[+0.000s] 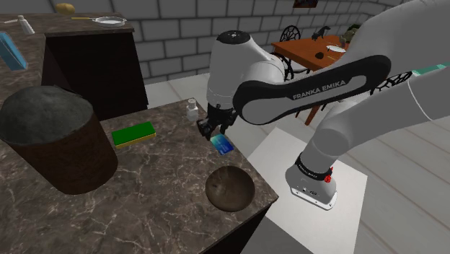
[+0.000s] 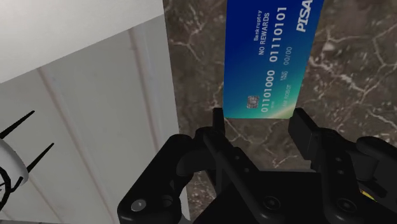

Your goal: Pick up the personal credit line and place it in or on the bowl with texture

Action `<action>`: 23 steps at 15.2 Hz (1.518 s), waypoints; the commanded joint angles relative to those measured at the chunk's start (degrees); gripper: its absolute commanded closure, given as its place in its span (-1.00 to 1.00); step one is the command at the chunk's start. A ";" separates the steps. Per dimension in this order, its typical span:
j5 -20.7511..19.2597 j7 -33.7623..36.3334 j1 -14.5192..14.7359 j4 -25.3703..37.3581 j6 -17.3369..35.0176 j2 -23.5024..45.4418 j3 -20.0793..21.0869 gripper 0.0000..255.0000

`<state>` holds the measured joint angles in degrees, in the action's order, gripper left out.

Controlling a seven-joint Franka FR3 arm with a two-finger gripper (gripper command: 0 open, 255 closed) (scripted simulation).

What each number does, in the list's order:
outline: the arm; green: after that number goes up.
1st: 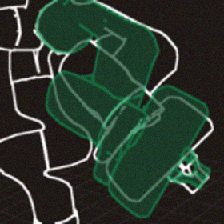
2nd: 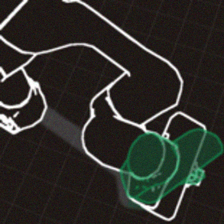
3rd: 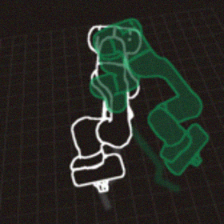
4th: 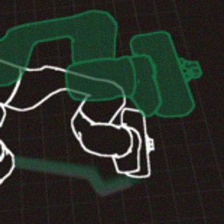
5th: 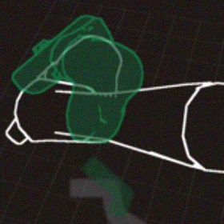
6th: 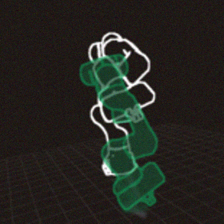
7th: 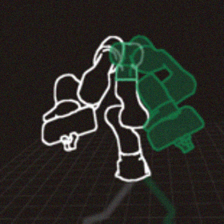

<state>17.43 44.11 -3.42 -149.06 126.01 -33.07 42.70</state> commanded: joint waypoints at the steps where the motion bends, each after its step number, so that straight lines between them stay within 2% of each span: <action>1: -0.08 -0.32 0.24 0.86 -1.82 -0.93 -0.83 1.00; 10: -1.00 -1.19 0.58 5.71 -9.51 -3.75 -3.89 1.00; 18: 4.24 8.48 7.34 7.38 -15.56 -9.22 2.01 1.00; 21: 5.92 12.42 9.17 9.13 -17.61 -10.19 4.66 1.00; 23: 6.37 13.00 9.39 8.80 -17.11 -10.15 5.44 1.00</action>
<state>23.46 56.53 5.83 -140.16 108.60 -43.33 47.47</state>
